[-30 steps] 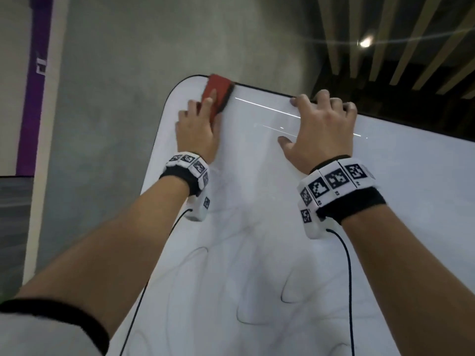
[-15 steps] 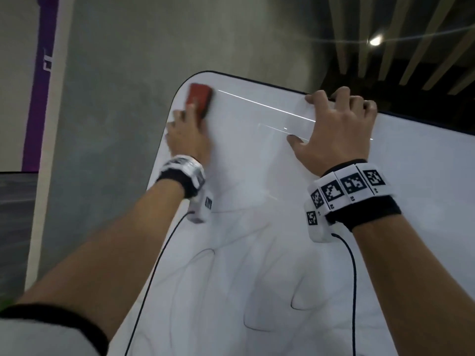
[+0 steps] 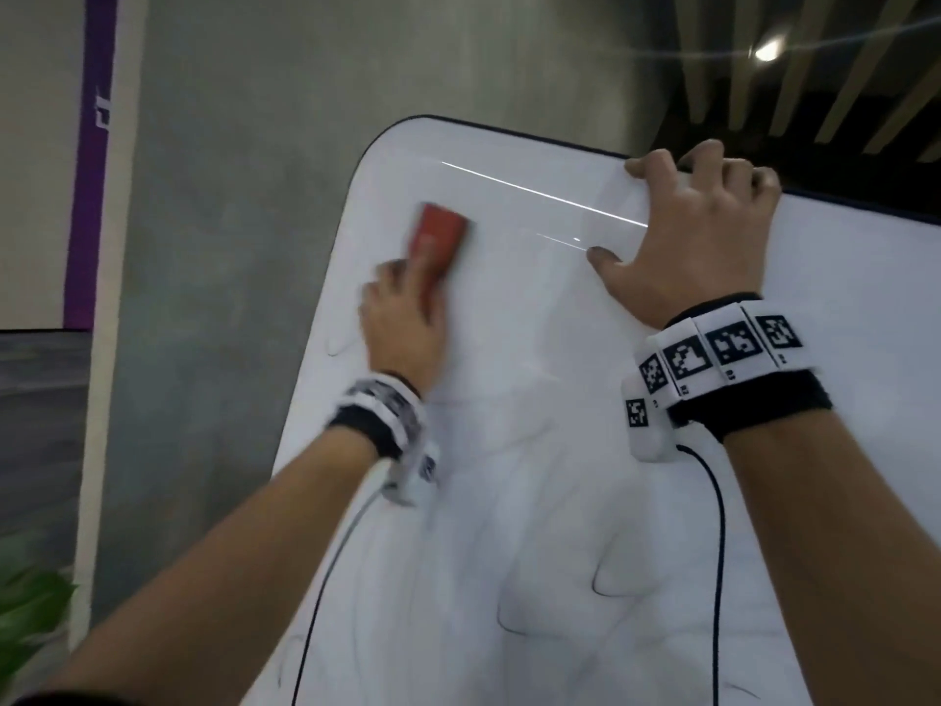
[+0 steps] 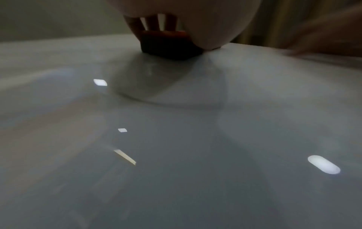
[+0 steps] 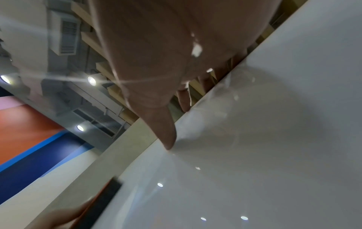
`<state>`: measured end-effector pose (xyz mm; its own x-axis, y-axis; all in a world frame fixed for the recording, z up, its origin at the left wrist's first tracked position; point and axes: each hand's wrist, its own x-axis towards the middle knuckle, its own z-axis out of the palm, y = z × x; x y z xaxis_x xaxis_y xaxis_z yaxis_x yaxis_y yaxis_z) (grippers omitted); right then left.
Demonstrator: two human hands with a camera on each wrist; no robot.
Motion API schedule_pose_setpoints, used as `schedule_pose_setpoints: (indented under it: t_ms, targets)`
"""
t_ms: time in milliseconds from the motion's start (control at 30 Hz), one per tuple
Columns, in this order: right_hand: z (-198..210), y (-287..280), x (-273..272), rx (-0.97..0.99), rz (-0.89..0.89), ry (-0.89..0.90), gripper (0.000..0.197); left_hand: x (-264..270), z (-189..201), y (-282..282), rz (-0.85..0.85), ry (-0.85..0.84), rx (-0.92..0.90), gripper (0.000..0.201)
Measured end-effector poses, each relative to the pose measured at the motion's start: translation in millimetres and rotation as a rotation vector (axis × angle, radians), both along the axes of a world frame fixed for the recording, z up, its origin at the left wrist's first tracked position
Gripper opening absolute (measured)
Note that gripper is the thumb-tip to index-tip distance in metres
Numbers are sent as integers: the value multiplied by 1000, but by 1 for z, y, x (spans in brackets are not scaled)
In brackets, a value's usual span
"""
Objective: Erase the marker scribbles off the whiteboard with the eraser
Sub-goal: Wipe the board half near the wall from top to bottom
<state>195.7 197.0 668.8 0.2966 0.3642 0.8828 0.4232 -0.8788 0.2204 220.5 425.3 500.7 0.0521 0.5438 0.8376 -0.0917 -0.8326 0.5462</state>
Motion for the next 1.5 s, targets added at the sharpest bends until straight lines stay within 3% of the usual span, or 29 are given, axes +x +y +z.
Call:
schedule_pose_setpoints:
  t_ms: [100,133,200,367,433,500,600,633,667,767,833,867,967,1000,1100,1167,1233,1400,1500]
  targets:
    - [0,-1,-1,-20,1,7,72,5,-15,75,-16,84,-672,55]
    - [0,-2,-1,-21,7,1,71,3,-21,81,-21,94,-763,55]
    - [-1,-2,-2,-17,13,-12,71,-2,-29,67,-11,119,-725,55]
    - [-3,-1,1,-12,2,-13,73,-16,-47,-28,-95,39,9,48]
    - [-3,-2,3,-17,9,-14,73,-19,-45,-27,-129,50,96,48]
    - [-4,-4,3,-14,24,-11,73,-15,-40,-4,-65,74,-47,50]
    - [-3,-4,2,-10,34,-3,73,-15,-29,28,-77,121,-619,54]
    - [-3,-3,2,-8,37,-4,73,-18,-24,24,-81,145,-718,55]
    - [-3,-3,1,-5,43,-6,72,-21,-18,12,-75,161,-694,55]
    - [-4,-3,1,6,58,-12,73,-26,-14,-34,-165,96,-281,54]
    - [-4,-4,1,-1,54,1,73,-22,-18,-33,-177,71,-183,53]
    - [-4,-5,1,-12,50,7,73,-21,-20,-22,-142,72,-239,53]
    - [-3,-7,1,-24,44,10,74,-21,-31,13,-111,107,-686,53]
    - [-3,-6,1,-26,46,9,75,-22,-36,14,-107,108,-726,53]
    - [-3,-4,0,-5,46,-5,75,-21,-37,-17,-142,20,-407,50]
    - [-4,-2,1,-3,43,-9,74,-16,-34,-24,-175,-23,-289,50]
    - [-4,-4,2,-10,40,-8,74,-10,-34,-16,-131,-27,-358,50]
    - [-3,-6,3,-24,35,1,75,-10,-72,8,-29,123,-883,53]
    - [-4,-5,3,-24,29,-10,74,-15,-75,-4,-40,150,-878,53]
